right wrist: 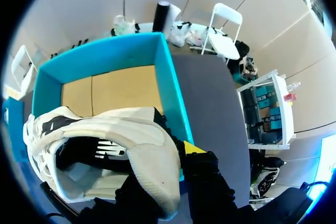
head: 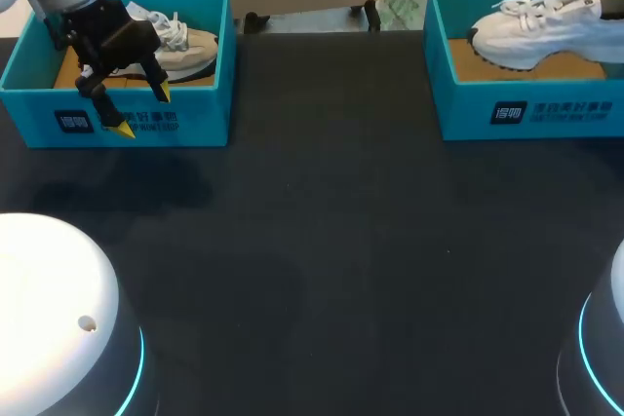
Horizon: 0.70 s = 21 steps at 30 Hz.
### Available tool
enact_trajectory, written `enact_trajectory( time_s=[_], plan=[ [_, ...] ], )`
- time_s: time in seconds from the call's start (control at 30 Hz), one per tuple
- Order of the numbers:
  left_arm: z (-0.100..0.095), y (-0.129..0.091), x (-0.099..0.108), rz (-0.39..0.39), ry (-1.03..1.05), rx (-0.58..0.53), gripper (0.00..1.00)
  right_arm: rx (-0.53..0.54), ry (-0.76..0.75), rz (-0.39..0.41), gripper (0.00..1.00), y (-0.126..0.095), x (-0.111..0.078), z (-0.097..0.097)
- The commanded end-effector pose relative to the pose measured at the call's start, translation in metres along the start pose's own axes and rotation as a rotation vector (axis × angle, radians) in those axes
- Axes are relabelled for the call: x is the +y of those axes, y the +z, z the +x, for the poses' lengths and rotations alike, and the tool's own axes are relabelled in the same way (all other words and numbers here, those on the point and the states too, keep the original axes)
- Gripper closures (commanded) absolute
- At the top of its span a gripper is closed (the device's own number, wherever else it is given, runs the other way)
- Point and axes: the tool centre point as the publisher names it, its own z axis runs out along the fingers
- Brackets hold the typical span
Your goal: Take the shoe out of the shoebox, open the shoe tongue, remove and reinsert the insole, then place the shoe into the shoebox
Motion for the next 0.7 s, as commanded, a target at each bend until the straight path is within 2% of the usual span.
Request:
enact_trajectory(
  time_s=[0.03,0.37,0.7],
  plan=[
    [0.0,0.0,0.0,-0.002,0.001,0.001,0.0,0.001,0.003,0.011,1.0,0.006,-0.001,0.002],
    [0.0,0.0,0.0,-0.002,0.001,0.001,0.0,-0.001,0.043,0.059,1.0,0.019,-0.021,-0.005],
    [0.0,0.0,0.0,-0.002,0.001,0.001,0.0,0.025,0.013,0.069,1.0,0.035,-0.018,-0.002]
  ],
)
